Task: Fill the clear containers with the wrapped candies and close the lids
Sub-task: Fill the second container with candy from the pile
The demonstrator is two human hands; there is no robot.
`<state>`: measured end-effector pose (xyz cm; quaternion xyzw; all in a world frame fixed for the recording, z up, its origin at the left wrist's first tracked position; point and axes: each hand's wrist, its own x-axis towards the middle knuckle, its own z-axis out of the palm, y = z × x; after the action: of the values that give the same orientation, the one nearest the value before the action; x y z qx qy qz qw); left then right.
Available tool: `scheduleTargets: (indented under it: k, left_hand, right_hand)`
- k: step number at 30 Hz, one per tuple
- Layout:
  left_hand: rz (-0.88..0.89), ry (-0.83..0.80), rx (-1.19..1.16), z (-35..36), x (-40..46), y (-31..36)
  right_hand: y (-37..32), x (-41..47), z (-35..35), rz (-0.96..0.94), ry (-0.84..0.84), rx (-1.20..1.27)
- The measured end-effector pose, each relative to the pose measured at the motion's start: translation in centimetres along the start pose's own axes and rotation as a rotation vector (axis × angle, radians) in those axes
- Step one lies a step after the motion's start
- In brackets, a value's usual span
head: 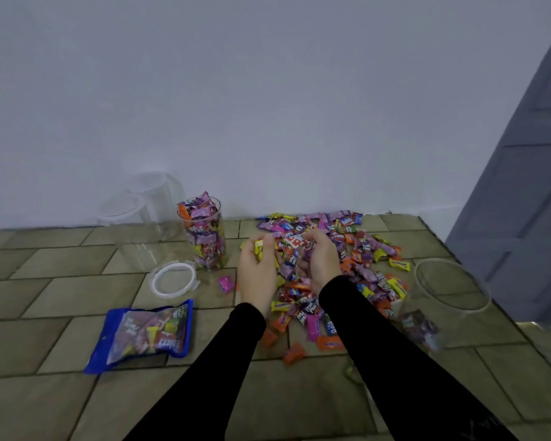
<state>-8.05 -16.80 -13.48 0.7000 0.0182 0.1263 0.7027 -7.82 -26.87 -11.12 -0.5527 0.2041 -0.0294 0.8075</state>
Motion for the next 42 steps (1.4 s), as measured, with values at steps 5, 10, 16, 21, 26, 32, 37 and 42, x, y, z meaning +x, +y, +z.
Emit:
scheduleTargets:
  k: [5,10,16,21,26,32,37,42]
  left_hand:
    - [-0.015,0.045,-0.147,1.9,-0.9,2.0]
    - [-0.081,0.126,-0.338,3.9,-2.0,3.4]
    - [-0.042,0.071,-0.446,7.2,-4.3,6.1]
    - [0.034,0.008,-0.462,10.6,-6.5,8.3]
    - [0.092,-0.051,-0.464,13.6,-9.1,9.4]
    - [0.134,-0.126,-0.417,16.1,-10.9,9.2]
    - [0.135,-0.174,-0.306,17.4,-12.0,8.9]
    - [0.182,-0.213,-0.168,18.1,-12.2,8.0]
  right_hand:
    - [-2.1,-1.6,0.0,-0.032,-0.103,-0.066]
    - [-4.6,-2.3,-1.0,-0.115,-0.143,-0.08]
    - [-8.7,-2.9,-4.2,-0.262,-0.189,-0.032]
    - [-11.5,-2.9,-8.2,-0.447,-0.134,-0.09]
    - [-12.0,-2.7,-13.1,-0.52,-0.029,-0.106]
    - [-11.5,-2.9,-16.6,-0.558,0.041,-0.109]
    - [-10.8,-3.2,-18.1,-0.517,0.076,-0.102]
    - [-10.7,-3.9,-18.3,-0.456,0.055,-0.003]
